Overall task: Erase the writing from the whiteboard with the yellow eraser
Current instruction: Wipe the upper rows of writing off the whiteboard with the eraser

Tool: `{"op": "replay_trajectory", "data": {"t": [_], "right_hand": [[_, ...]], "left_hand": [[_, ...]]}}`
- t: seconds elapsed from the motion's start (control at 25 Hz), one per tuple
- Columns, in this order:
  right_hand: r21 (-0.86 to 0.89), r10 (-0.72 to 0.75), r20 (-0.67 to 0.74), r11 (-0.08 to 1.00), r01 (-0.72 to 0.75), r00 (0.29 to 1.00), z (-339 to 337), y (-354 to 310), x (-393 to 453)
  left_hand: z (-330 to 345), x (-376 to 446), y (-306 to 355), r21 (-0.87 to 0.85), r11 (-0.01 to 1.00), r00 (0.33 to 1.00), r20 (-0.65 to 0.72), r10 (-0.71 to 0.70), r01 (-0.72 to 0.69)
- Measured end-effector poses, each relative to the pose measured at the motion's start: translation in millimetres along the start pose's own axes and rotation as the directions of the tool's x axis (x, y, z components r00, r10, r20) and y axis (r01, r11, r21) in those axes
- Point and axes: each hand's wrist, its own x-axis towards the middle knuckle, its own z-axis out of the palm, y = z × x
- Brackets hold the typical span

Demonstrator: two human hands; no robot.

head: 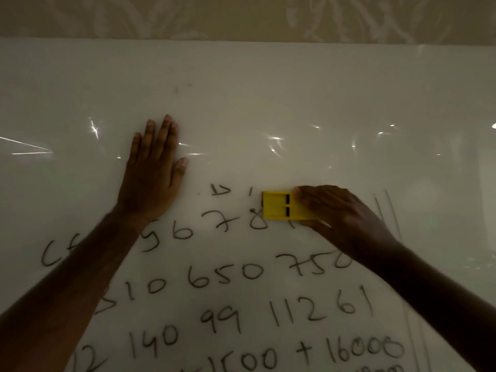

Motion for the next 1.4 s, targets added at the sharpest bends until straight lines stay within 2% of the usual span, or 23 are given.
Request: {"op": "replay_trajectory", "data": {"t": [0.12,0.24,0.36,0.56,0.72,0.88,0.96,1.04,1.16,1.24,1.4], "right_hand": [[-0.056,0.112,-0.074,0.992,-0.116,0.991,-11.0,18.8,14.9],[-0.033,0.199,-0.146,0.978,-0.206,0.969,-1.5,10.3,64.0],[-0.012,0.145,-0.125,0.989,-0.148,0.981,19.1,-22.9,83.0],[-0.082,-0.03,-0.089,0.996,0.022,0.996,16.5,-37.0,29.5],[-0.125,0.07,-0.133,0.988,-0.087,0.989,4.5,-13.2,41.9],[-0.032,0.206,-0.197,0.976,-0.216,0.958,26.2,-36.5,95.3],[0.006,0.184,-0.193,0.983,-0.186,0.964,38.7,-62.1,94.9],[-0.011,0.096,-0.157,0.995,-0.099,0.983,44.3,-77.7,75.5],[-0.077,0.001,-0.112,0.997,-0.01,0.994,34.7,-69.5,53.8],[-0.098,0.02,-0.102,0.995,-0.03,0.995,32.2,-61.3,57.2],[-0.001,0.155,-0.202,0.987,-0.159,0.967,47.7,-82.0,102.2]], "left_hand": [[1.9,0.1,1.5,0.006,1.0,1.0,-0.022,-0.01,0.01],[2.0,-1.3,0.9,0.011,1.0,1.0,-0.02,-0.015,0.015],[2.0,-0.1,0.3,0.01,1.0,0.999,-0.032,-0.008,0.008],[2.7,-1.5,-1.2,0.02,1.0,0.999,-0.044,-0.003,0.004],[2.7,-1.5,0.6,0.04,0.999,0.998,-0.06,0.0,0.002],[2.0,-2.8,1.2,0.025,1.0,0.999,-0.041,-0.006,0.007],[1.2,-2.4,1.1,0.017,1.0,0.999,-0.039,-0.006,0.007],[2.0,-2.7,-0.2,0.024,1.0,0.999,-0.051,-0.003,0.005],[4.1,-3.1,-4.3,0.033,0.999,0.998,-0.052,0.021,-0.019],[5.3,-3.1,-5.7,0.04,0.999,0.998,-0.054,0.029,-0.026],[5.3,-3.9,-7.4,0.048,0.999,0.999,-0.048,0.025,-0.023]]}}
